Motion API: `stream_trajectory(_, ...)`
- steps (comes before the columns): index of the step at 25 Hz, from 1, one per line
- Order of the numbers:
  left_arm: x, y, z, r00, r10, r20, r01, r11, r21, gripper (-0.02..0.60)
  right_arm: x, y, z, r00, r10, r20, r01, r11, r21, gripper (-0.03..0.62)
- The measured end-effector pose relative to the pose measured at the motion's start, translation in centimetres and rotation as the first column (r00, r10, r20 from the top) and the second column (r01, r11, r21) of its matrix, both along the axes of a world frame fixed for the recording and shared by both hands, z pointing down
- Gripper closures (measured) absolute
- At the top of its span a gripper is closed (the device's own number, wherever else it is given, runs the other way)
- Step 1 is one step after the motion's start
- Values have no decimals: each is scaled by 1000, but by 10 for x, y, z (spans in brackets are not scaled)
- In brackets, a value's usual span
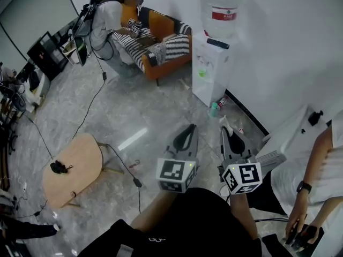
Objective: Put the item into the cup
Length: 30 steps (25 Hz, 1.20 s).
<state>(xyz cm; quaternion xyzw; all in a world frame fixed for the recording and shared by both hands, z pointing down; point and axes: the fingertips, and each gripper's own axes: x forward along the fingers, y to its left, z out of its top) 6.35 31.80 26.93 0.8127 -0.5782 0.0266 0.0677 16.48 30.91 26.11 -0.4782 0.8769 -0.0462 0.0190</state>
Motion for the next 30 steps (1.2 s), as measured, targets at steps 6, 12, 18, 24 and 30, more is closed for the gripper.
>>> stream_trajectory(6,30,4,-4,997,16,78,-18,999,26,555,26,2,3,1000,-2,28,2,1000,-9,560)
stream_trajectory(12,54,26,8,987,53,152,-56,998,13,555,45,17,17,998,-6,56,6,1000,-11,560)
stream_trajectory(18,87,37,10,965,68,253,-82,996,43,555,73,23,23,998,-16,67,17,1000,-12,560)
stream_trajectory(24,96,38,11,961,81,265,-93,995,36,555,84,26,22,997,-13,79,13,1000,0,560)
stream_trajectory(30,112,36,8,957,117,267,-137,989,54,555,89,27,26,997,-27,69,27,1000,5,560)
